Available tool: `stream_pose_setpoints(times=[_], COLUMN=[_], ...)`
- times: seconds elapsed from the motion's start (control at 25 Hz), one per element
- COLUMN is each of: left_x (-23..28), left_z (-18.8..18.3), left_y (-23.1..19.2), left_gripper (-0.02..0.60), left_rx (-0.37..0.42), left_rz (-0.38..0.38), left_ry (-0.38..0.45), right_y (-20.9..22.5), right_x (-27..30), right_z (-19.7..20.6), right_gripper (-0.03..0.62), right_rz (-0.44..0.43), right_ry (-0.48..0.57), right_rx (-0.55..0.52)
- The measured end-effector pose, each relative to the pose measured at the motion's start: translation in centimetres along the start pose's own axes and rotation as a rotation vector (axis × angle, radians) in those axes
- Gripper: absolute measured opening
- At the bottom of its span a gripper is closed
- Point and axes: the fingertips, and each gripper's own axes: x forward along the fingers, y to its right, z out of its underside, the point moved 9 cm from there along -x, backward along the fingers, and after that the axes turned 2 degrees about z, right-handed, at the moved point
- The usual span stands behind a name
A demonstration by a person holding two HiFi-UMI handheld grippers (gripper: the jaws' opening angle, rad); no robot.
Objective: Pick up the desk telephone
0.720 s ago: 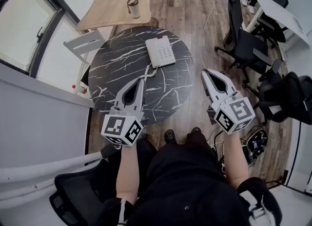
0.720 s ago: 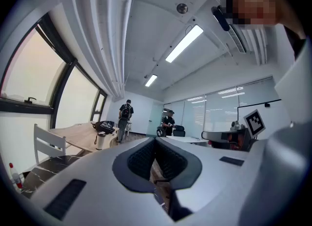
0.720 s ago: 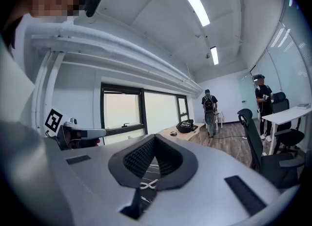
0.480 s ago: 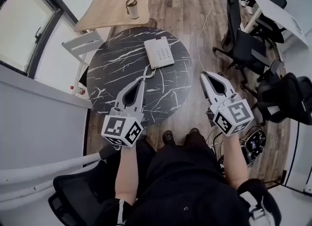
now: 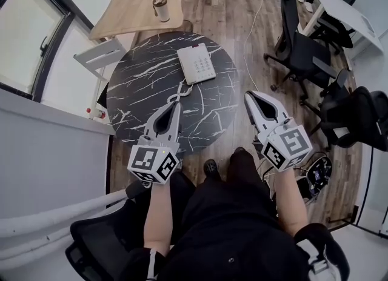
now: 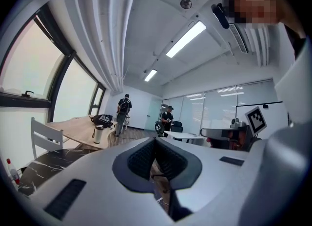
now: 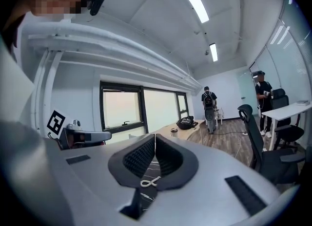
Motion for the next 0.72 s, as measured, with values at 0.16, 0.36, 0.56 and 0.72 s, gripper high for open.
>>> stream_pose_setpoints(times=[0.16,0.36,0.56,0.72], left_x=[0.9,3.1,6.5,9.6], left_z=[0.6,1.0,0.6,0.4], left_y=[-0.3,-1.4,-2.8,-4.0], left_gripper=[0.015,0.015,0.015,0.015], left_rx=[-0.006,-0.007,-0.007,-0.01], left_rz=[-0.011,-0.037,-0.077,-0.105], left_ry=[-0.024,-0.052,-0.072,-0.098], right_y=[0.8,2.9,5.5,8.1], right_x=[0.9,3.5,7.2,10.4], right_z=[0.5,0.7,0.3,-0.3], right_gripper=[0.031,0.031,0.031,0.031], right_rz=[-0.005,-0.027,-0.063,-0.086], right_ry=[-0.021,-0.036,-0.046,-0.049], right_rx=[0.011,-0.006,-0.006,0.004])
